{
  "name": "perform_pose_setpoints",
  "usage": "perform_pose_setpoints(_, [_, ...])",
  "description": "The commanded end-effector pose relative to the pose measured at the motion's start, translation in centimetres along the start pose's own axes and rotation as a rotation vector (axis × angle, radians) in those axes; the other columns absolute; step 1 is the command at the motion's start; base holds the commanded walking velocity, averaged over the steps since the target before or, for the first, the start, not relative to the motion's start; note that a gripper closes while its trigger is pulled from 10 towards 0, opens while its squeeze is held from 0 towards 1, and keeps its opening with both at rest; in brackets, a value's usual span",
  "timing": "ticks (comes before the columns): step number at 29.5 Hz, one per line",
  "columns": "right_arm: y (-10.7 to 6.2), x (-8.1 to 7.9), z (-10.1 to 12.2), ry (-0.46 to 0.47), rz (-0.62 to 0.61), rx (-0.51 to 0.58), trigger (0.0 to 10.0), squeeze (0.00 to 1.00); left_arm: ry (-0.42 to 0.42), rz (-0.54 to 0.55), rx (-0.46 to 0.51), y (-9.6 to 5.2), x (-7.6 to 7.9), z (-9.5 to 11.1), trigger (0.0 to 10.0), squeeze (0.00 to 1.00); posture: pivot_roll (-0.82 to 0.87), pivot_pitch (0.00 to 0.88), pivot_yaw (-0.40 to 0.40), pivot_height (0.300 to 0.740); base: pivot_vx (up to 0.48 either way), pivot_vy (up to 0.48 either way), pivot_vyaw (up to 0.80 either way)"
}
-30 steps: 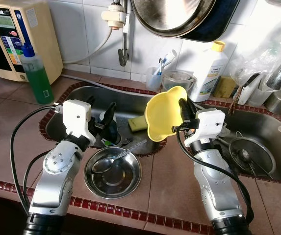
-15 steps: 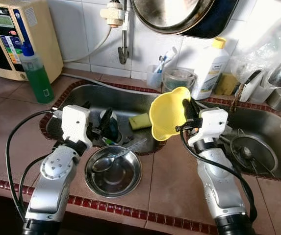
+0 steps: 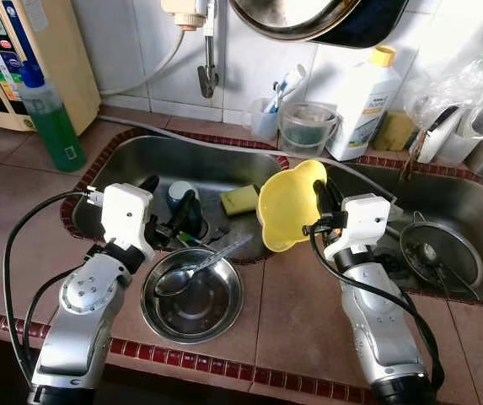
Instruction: Kitchen organization
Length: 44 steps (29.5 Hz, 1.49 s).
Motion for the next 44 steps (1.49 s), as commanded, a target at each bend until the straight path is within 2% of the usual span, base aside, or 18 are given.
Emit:
perform_pose_setpoints(1, [0.5,0.7,0.2,-0.006,-0.003,0.009,10.0,0.0,0.0,-0.028,-0.001,-0.1,0.6,0.3,10.0,0.0,-0.18,0.139,-0.034,0.74,0.0,0.0,0.0])
perform_pose_setpoints(13, [2.4,1.3,-0.2,-0.032,0.08,0.001,10.0,0.0,-0.041,-0.096,0.011,-1.2,2.1,1.2,10.0,0.0,-0.17,0.152,-0.047,0.74,0.0,0.0,0.0])
perform_pose_setpoints(24, [4.9,0.9,0.4,-0.027,0.157,0.018,10.0,0.0,-0.063,-0.152,0.018,-1.9,3.2,2.3,10.0,0.0,-0.15,0.172,-0.047,0.74,0.0,0.0,0.0])
perform_pose_setpoints(31, [6.6,-0.2,1.0,-0.013,0.226,0.023,10.0,0.0,-0.096,-0.205,0.021,-2.6,4.5,3.2,10.0,0.0,-0.14,0.19,-0.048,0.74,0.0,0.0,0.0])
perform_pose_setpoints(44, [8.5,-2.5,1.1,-0.005,0.308,-0.016,10.0,0.0,-0.135,-0.261,0.005,-3.6,6.3,4.2,10.0,0.0,-0.12,0.231,-0.056,0.74,0.0,0.0,0.0])
Point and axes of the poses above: a point about 5 cm out from each wrist's last joint towards the gripper, its own y axis pointing out of the wrist towards the gripper, its own z axis along the axis of the wrist's last joint, x = y × z, the point moved 6 cm from there along y, pointing out of the wrist towards the gripper, and after that the axes turned 4 degrees about -y, right-handed, at the moved point
